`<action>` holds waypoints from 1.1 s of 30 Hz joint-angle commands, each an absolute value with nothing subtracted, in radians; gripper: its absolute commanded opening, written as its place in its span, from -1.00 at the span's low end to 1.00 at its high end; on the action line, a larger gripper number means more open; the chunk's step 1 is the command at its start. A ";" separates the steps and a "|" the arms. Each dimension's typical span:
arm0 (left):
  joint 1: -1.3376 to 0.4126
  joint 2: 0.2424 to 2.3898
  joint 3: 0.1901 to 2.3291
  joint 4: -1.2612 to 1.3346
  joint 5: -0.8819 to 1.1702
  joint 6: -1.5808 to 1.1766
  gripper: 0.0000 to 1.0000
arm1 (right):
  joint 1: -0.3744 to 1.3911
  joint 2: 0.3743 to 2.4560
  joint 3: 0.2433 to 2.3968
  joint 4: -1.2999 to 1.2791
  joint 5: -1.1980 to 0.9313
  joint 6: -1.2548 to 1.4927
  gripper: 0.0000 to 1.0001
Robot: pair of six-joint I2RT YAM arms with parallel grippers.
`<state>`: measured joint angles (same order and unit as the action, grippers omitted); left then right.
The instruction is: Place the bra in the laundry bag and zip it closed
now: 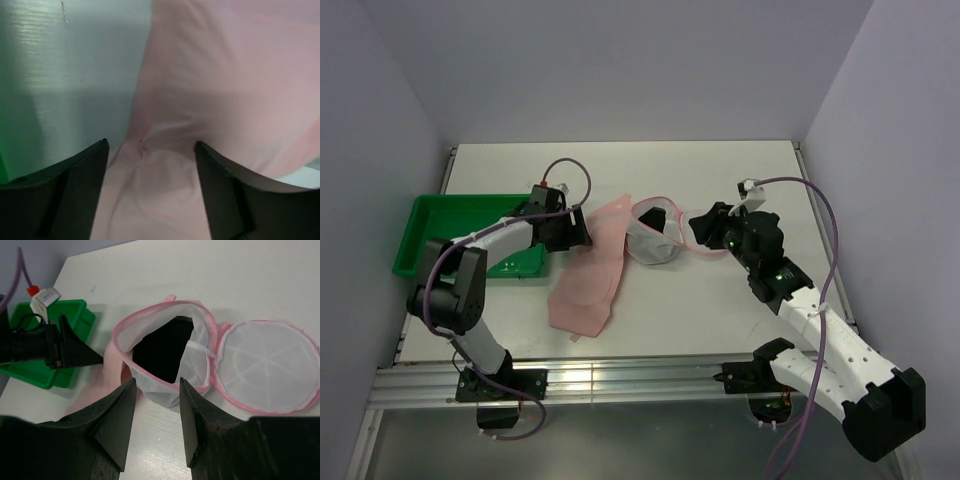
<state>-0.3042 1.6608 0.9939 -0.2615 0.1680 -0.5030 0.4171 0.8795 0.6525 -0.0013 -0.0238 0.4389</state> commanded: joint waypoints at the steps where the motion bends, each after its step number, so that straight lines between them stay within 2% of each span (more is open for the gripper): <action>1: -0.310 1.715 0.973 -0.186 0.203 -0.523 0.47 | 0.428 0.891 0.692 0.029 -0.032 0.422 -0.06; 2: -0.310 1.720 0.963 -0.173 0.190 -0.535 -0.08 | 0.434 0.902 0.704 0.022 -0.037 0.419 -0.05; 3: -0.310 1.729 0.948 -0.158 0.181 -0.554 -0.29 | 0.439 0.902 0.707 0.015 -0.031 0.413 -0.04; 4: -0.308 1.738 0.950 -0.146 0.179 -0.558 -0.37 | 0.443 0.891 0.703 0.020 -0.023 0.411 -0.04; 5: -0.307 1.747 0.968 -0.158 0.170 -0.560 -0.57 | 0.446 0.887 0.696 0.028 -0.012 0.411 -0.04; 6: -0.307 1.752 0.974 -0.172 0.154 -0.563 -0.86 | 0.448 0.887 0.692 0.035 -0.012 0.414 -0.04; 7: -0.307 1.743 0.971 -0.178 0.102 -0.577 -0.99 | 0.448 0.896 0.692 0.034 -0.015 0.413 -0.04; 8: -0.305 1.726 0.957 -0.158 0.082 -0.587 -1.00 | 0.448 0.902 0.702 0.026 -0.021 0.411 -0.04; 15: -0.290 1.499 0.833 -0.101 -0.101 -0.704 -0.99 | 0.462 0.919 0.706 0.026 -0.020 0.407 -0.04; 21: -0.270 1.460 0.793 -0.066 -0.091 -0.729 -0.99 | 0.476 0.926 0.707 0.026 -0.008 0.402 -0.04; 22: -0.270 1.466 0.792 -0.054 -0.063 -0.726 -0.64 | 0.474 0.928 0.713 0.023 -0.008 0.402 -0.04; 24: -0.271 1.495 0.810 -0.076 -0.028 -0.713 -0.22 | 0.480 0.922 0.709 0.034 -0.003 0.402 -0.04; 25: -0.273 1.497 0.816 -0.093 -0.035 -0.709 0.09 | 0.480 0.923 0.704 0.038 -0.003 0.402 -0.04; 28: -0.273 1.445 0.789 -0.112 -0.077 -0.706 0.38 | 0.486 0.945 0.718 0.026 -0.008 0.400 -0.04; 33: -0.273 1.410 0.772 -0.146 -0.129 -0.681 0.36 | 0.508 0.968 0.716 0.043 -0.009 0.405 -0.04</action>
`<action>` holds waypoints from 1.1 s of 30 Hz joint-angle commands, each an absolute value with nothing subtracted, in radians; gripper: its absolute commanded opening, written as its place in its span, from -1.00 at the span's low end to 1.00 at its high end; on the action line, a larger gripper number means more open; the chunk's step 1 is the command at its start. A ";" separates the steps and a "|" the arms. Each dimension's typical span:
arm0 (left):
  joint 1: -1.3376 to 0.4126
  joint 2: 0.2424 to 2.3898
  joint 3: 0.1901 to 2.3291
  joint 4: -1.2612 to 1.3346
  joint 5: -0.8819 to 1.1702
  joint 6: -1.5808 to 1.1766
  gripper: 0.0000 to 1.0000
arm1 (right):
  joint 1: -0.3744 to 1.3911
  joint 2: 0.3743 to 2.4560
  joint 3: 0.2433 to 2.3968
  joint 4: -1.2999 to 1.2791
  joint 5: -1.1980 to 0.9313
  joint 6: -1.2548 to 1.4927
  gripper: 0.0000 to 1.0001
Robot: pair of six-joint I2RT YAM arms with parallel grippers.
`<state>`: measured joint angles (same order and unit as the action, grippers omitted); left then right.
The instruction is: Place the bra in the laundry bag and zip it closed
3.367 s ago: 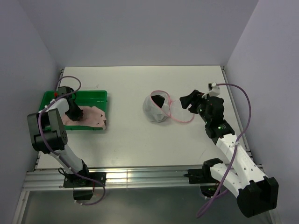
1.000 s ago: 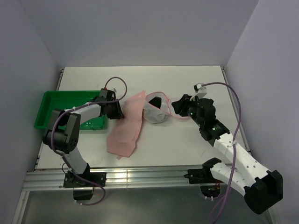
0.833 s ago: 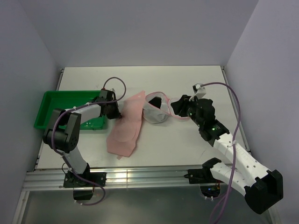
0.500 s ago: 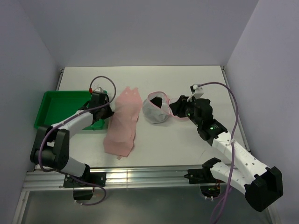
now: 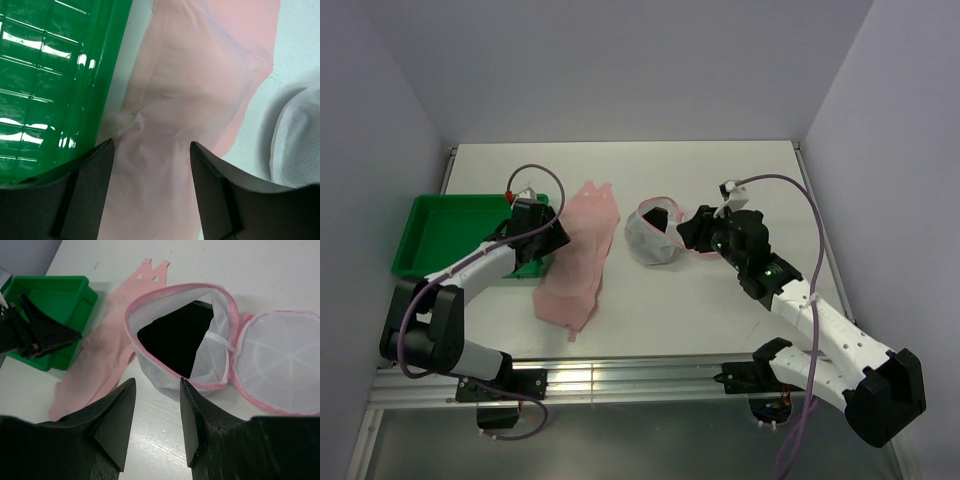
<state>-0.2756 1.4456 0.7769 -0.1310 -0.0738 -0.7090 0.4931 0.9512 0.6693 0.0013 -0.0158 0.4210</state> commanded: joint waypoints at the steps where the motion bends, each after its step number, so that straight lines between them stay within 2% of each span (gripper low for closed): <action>1: -0.273 1.416 0.772 -0.141 -0.127 -0.678 0.32 | 0.514 0.974 0.724 0.035 -0.009 0.403 -0.04; 8: -0.275 1.549 0.830 -0.140 -0.120 -0.644 0.03 | 0.537 0.982 0.732 0.032 0.017 0.391 -0.03; 13: -0.284 1.626 0.865 -0.170 -0.136 -0.630 0.16 | 0.538 0.980 0.726 0.048 0.012 0.399 -0.03; 18: -0.301 1.689 0.882 -0.153 -0.138 -0.635 0.11 | 0.545 0.960 0.715 0.058 0.031 0.399 -0.03; 20: -0.314 1.684 0.871 -0.132 -0.149 -0.643 -0.22 | 0.545 0.962 0.719 0.054 0.025 0.397 -0.03; 21: -0.324 1.680 0.867 -0.121 -0.150 -0.646 -0.46 | 0.546 0.962 0.724 0.045 0.025 0.399 -0.03; 22: -0.325 1.678 0.865 -0.112 -0.149 -0.649 -0.81 | 0.546 0.959 0.723 0.044 0.029 0.399 -0.03; 23: -0.328 1.669 0.868 -0.117 -0.150 -0.650 -0.94 | 0.546 0.953 0.715 0.057 0.037 0.400 -0.03; 24: -0.331 1.658 0.871 -0.121 -0.150 -0.650 -0.99 | 0.546 0.953 0.713 0.061 0.038 0.402 -0.03; 29: -0.362 1.488 0.836 -0.103 -0.121 -0.670 -1.00 | 0.558 0.959 0.723 0.060 0.028 0.393 -0.03; 33: -0.411 1.344 0.824 -0.121 -0.117 -0.684 -1.00 | 0.581 0.971 0.721 0.095 -0.060 0.364 0.00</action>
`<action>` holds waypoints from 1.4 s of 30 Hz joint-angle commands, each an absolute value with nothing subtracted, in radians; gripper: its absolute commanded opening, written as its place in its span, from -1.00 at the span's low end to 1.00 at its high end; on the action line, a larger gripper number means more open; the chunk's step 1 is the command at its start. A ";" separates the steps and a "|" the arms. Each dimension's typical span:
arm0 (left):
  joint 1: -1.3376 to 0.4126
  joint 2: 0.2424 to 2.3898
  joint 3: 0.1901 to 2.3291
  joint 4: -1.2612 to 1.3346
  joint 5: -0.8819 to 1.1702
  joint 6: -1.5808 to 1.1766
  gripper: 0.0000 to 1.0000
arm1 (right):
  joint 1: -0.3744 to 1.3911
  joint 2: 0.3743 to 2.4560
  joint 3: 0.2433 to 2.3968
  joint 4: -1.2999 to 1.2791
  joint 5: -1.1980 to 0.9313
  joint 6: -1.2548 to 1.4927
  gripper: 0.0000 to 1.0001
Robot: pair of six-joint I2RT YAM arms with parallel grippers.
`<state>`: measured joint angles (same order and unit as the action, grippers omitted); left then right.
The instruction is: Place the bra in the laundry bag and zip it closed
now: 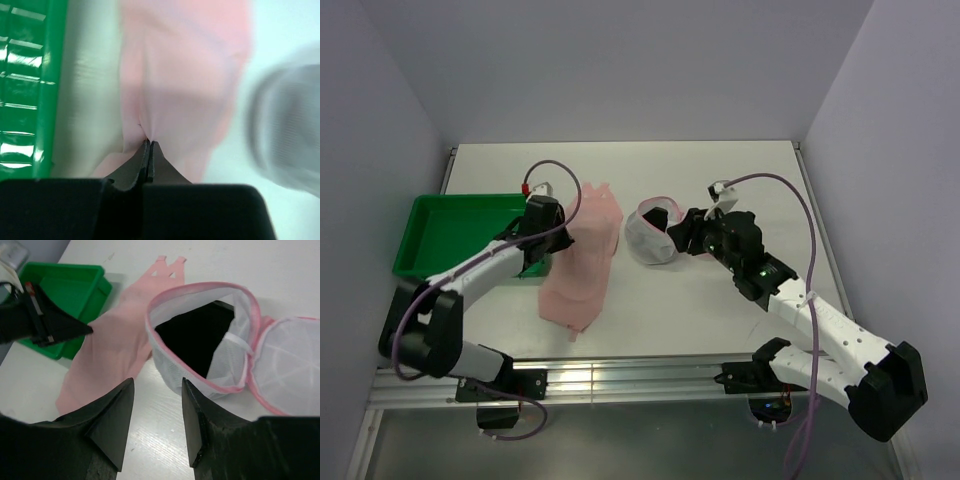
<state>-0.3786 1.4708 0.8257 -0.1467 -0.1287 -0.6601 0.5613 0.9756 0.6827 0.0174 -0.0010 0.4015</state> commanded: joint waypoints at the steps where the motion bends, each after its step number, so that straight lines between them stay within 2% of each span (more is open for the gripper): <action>1: -0.419 1.313 0.810 -0.117 -0.112 -0.689 -1.00 | 0.600 0.976 0.726 0.097 -0.122 0.335 0.04; 5: -0.454 1.185 0.827 -0.169 -0.091 -0.684 -1.00 | 0.641 1.003 0.748 0.115 -0.261 0.267 0.10; 9: -0.483 1.085 0.833 -0.213 -0.066 -0.680 -0.99 | 0.718 1.016 0.804 0.040 -0.296 0.180 0.24; 12: -0.512 1.026 0.882 -0.288 -0.046 -0.669 -1.00 | 0.784 1.028 0.847 0.014 -0.256 0.111 0.52; 15: -0.552 0.960 0.934 -0.322 -0.045 -0.663 -1.00 | 0.844 1.054 0.905 -0.049 -0.229 0.042 0.68; 16: -0.558 0.942 0.954 -0.356 -0.040 -0.655 -1.00 | 0.856 1.058 0.917 -0.061 -0.221 0.022 0.81; 18: -0.571 0.928 1.020 -0.389 -0.014 -0.638 -1.00 | 0.877 1.074 0.960 -0.089 -0.210 -0.032 0.89; 22: -0.577 0.914 1.109 -0.448 0.145 -0.623 -1.00 | 0.890 1.118 1.034 -0.135 -0.238 -0.080 0.90; 32: -0.586 0.891 1.247 -0.537 0.274 -0.638 -1.00 | 0.976 1.103 1.118 -0.127 -0.270 -0.110 0.99; 38: -0.597 0.894 1.272 -0.555 0.354 -0.638 -0.99 | 1.046 1.103 1.124 -0.156 -0.141 -0.169 0.99; 42: -0.603 0.899 1.264 -0.561 0.382 -0.635 -0.99 | 1.061 1.066 1.152 -0.233 -0.139 -0.201 0.99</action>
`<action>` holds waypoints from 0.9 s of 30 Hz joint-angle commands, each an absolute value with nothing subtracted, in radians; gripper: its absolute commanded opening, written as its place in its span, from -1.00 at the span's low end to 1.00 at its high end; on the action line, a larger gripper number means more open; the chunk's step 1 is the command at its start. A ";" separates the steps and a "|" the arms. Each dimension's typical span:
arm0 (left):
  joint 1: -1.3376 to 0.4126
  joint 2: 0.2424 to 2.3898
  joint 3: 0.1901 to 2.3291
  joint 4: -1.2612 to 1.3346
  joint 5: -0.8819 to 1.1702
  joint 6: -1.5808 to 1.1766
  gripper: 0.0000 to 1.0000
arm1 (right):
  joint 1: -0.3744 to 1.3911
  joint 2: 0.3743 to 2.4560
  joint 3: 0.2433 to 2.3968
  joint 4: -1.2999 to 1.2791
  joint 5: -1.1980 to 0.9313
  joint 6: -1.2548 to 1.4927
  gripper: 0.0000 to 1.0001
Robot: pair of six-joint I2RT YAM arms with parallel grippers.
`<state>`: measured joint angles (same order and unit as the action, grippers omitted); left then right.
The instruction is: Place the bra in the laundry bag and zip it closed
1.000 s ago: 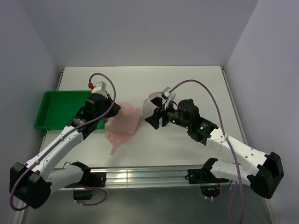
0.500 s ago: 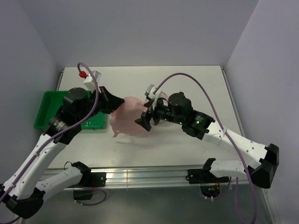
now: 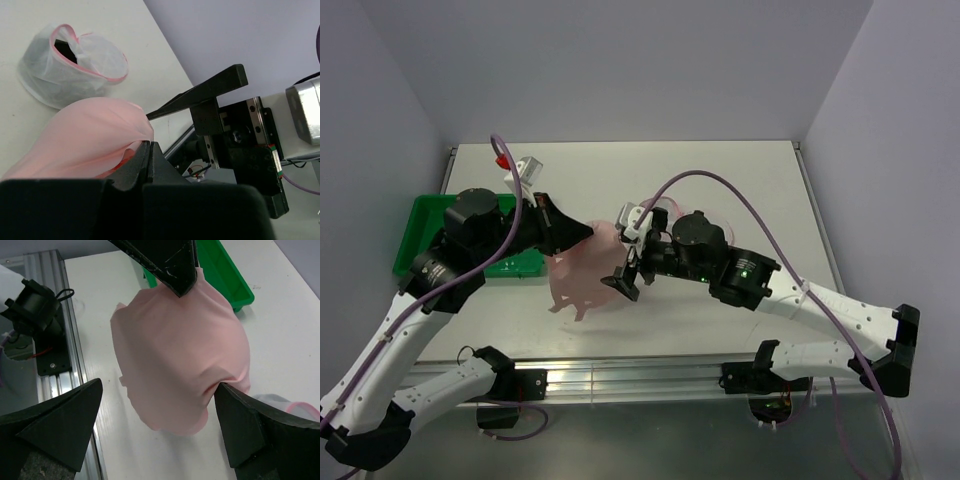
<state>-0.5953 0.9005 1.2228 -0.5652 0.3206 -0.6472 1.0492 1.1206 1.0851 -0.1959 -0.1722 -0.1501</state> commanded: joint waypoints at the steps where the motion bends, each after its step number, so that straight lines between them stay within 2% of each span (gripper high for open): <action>1: -0.604 0.907 1.269 -0.564 0.387 -0.627 -1.00 | 1.062 1.036 1.154 -0.251 -0.152 -0.206 0.97; 10: -0.620 0.917 1.275 -0.568 0.371 -0.632 -1.00 | 1.062 0.903 1.100 -0.242 -0.204 -0.235 0.99; 19: -0.663 0.922 1.276 -0.505 0.437 -0.666 -1.00 | 1.054 1.089 1.195 -0.325 -0.261 -0.288 0.99; 22: -0.670 0.934 1.288 -0.520 0.437 -0.657 -1.00 | 1.054 1.123 1.180 -0.301 -0.307 -0.282 0.99; 27: -0.683 0.936 1.287 -0.500 0.443 -0.661 -1.00 | 1.052 1.149 1.144 -0.253 -0.264 -0.253 0.99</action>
<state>-0.6724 0.9367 1.2419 -0.5701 0.4065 -0.6518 1.0557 1.1587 1.1515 -0.3058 -0.2638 -0.2630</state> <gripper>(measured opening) 0.011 0.994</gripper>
